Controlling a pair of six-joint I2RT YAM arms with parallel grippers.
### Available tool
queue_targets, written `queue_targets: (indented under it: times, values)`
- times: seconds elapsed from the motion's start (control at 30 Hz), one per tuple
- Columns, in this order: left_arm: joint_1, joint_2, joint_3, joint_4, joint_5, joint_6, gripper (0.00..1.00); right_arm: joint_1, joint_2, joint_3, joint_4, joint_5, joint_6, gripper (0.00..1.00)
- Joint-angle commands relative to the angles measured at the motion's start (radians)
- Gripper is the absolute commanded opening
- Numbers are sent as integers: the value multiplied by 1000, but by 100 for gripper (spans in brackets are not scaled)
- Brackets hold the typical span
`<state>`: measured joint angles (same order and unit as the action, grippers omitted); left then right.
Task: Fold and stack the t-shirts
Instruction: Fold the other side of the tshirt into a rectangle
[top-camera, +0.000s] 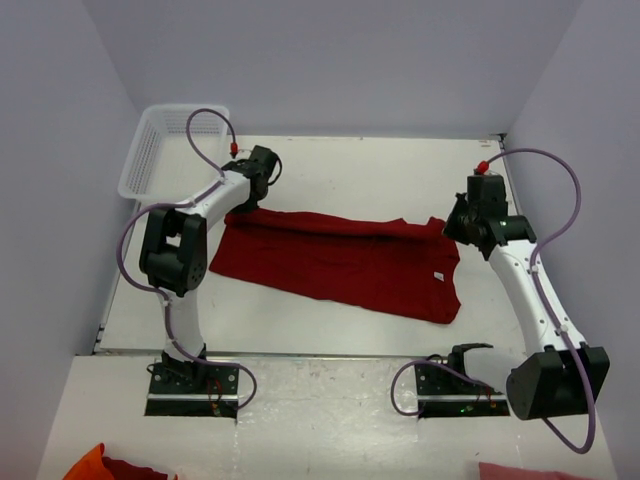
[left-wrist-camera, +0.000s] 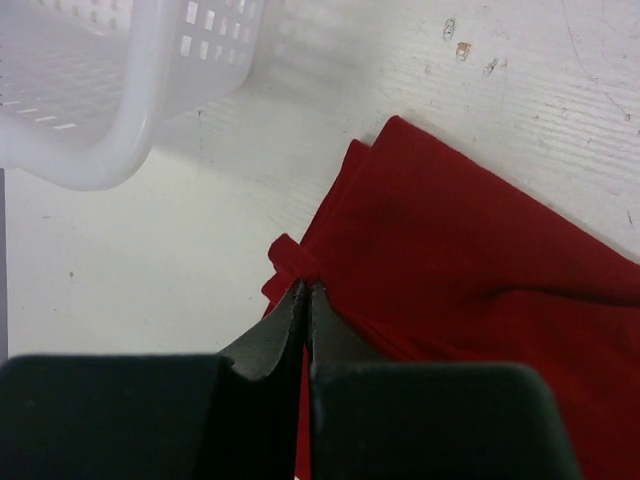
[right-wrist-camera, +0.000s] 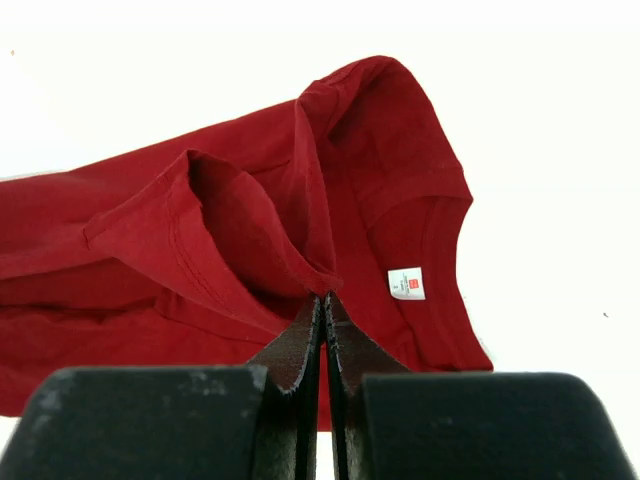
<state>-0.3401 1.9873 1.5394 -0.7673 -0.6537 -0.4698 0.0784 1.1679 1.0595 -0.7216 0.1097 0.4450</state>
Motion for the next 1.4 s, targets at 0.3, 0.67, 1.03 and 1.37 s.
queue_targets:
  times: [0.3, 0.67, 1.03, 1.37]
  values:
    - [-16, -38, -15, -17, -26, -15, 0, 21, -63, -41, -32, -5, 0, 0]
    - [-30, -61, -65, -56, -64, -76, 0, 162, -73, -127, -53, 10, 83, 0]
    - [-106, -199, -165, -52, -168, -208, 41, 242, -143, -202, -65, 16, 161, 0]
    - [-191, -131, -47, -60, -153, -141, 41, 293, -163, -220, -128, 5, 207, 14]
